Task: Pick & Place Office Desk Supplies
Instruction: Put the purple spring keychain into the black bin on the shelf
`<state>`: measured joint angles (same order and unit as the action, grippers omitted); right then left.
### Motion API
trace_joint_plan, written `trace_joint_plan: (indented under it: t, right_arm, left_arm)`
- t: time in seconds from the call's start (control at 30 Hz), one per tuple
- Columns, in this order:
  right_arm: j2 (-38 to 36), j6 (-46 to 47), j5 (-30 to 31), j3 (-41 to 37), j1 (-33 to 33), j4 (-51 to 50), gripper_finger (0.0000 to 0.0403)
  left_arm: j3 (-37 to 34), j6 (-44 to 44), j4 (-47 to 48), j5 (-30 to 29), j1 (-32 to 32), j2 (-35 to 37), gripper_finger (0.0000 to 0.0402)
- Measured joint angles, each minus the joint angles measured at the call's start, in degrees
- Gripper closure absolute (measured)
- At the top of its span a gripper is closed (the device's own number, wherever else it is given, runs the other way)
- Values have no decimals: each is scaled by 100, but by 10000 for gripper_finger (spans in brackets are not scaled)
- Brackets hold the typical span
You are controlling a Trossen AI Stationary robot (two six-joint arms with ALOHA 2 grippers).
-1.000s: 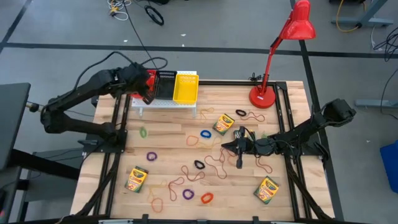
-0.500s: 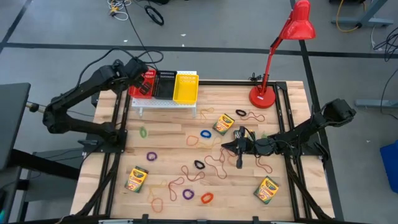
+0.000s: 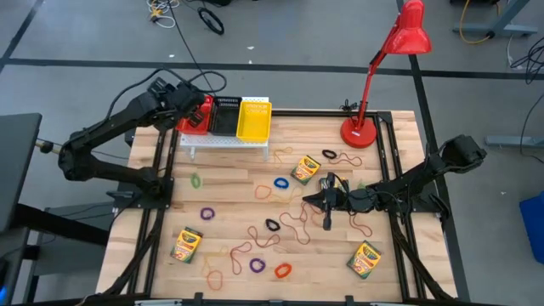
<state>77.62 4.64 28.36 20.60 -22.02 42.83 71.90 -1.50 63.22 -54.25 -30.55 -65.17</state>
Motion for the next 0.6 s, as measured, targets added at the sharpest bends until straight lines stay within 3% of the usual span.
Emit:
trace_joint_plan:
  t: [0.3,0.43,0.6]
  right_arm:
    - [0,-2,0,-2,0,-2,394]
    - [0,0,0,-2,-2,-4,394]
    - [0,-2,0,0,-10,-7,394]
  left_arm:
    - [0,198,-61,-662,315,0,185]
    - [0,-79,383,117,684,2,210]
    - [-701,-605,-145,1637,1867,367,306]
